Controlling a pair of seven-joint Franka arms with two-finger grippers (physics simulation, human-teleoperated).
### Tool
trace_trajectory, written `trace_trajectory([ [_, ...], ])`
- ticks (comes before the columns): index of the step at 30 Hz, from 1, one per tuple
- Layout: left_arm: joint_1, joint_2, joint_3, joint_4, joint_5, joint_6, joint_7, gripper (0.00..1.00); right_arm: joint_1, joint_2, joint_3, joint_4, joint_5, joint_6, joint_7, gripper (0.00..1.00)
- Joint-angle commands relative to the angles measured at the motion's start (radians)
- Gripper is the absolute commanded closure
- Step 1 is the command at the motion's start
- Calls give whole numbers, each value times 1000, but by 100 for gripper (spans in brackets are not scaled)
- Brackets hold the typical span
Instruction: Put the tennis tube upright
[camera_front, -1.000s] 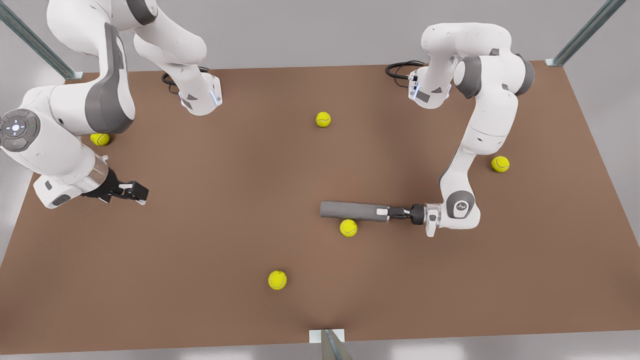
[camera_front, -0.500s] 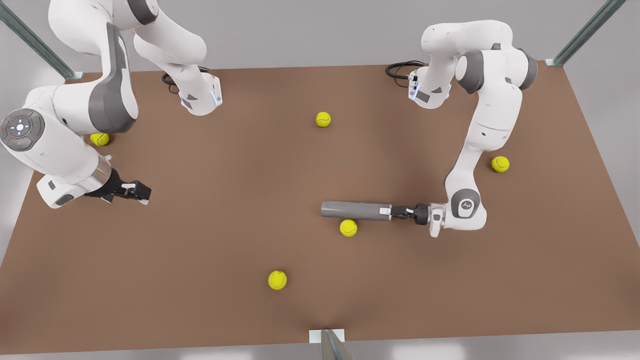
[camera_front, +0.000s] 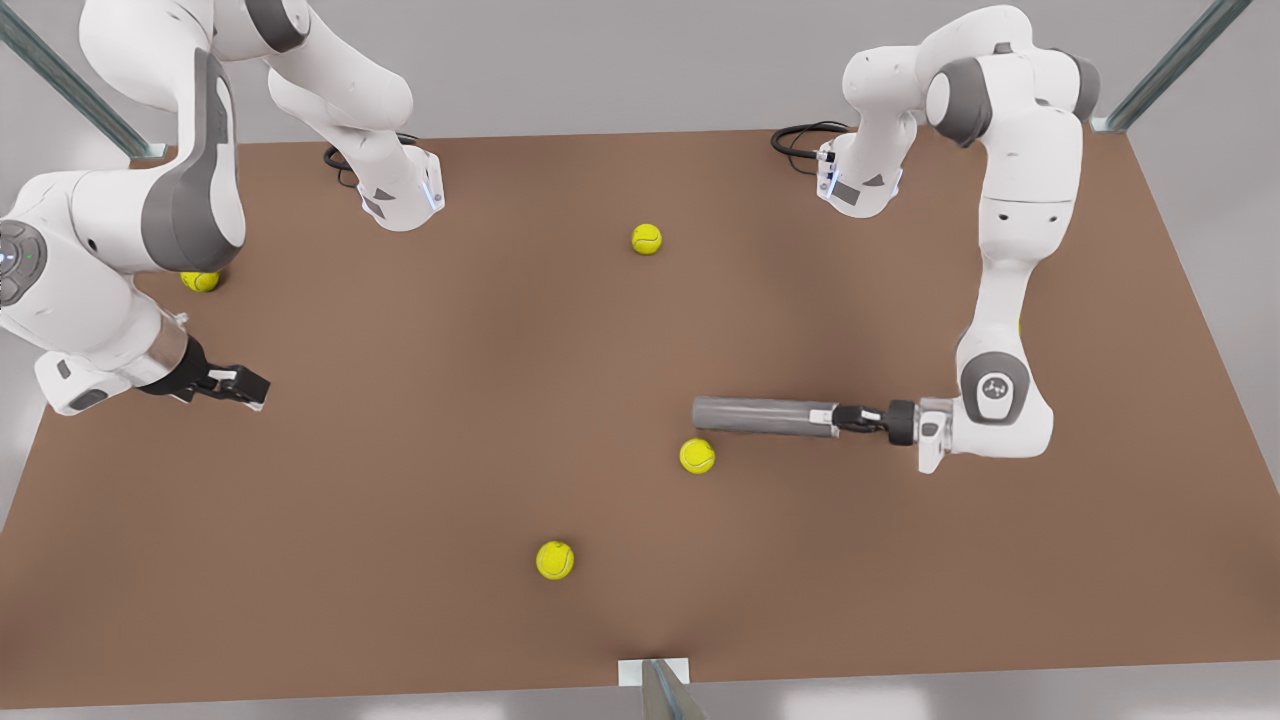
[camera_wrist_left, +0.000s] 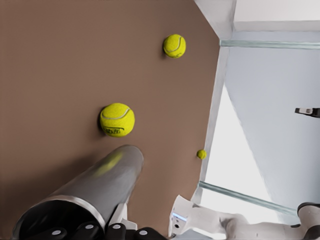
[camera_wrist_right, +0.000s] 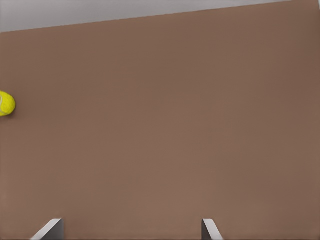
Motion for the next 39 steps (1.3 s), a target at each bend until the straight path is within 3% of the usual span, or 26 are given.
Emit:
trace_trajectory([
  [1,-1,0,4,7,47,-10,-8,79,1,0,0,2,0,1,0,0],
  [19,11,-91,136,222,415,-183,-230,79,8,0,3,0,-4,-1,0,0],
  [24,7,-128,130,297,607,-182,-403,79,-9,0,3,0,-4,-1,-3,0],
  [39,-22,-224,125,308,932,-102,-819,79,-6,0,2,2,-7,-1,-2,0],
])
